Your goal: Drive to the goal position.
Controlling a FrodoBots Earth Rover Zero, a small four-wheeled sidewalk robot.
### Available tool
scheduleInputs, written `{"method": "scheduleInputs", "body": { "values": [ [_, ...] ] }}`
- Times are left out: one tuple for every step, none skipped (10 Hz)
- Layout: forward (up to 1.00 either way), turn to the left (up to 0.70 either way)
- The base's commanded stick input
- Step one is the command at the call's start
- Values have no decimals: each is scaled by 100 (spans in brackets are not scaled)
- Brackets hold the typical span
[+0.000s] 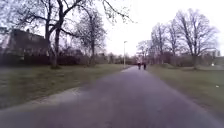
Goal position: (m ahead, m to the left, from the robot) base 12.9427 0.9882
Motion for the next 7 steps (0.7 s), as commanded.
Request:
{"method": "scheduleInputs", "body": {
  "values": [
    [100,0],
    [100,0],
    [100,0],
    [100,0],
    [100,0],
    [100,0],
    [100,0]
  ]
}}
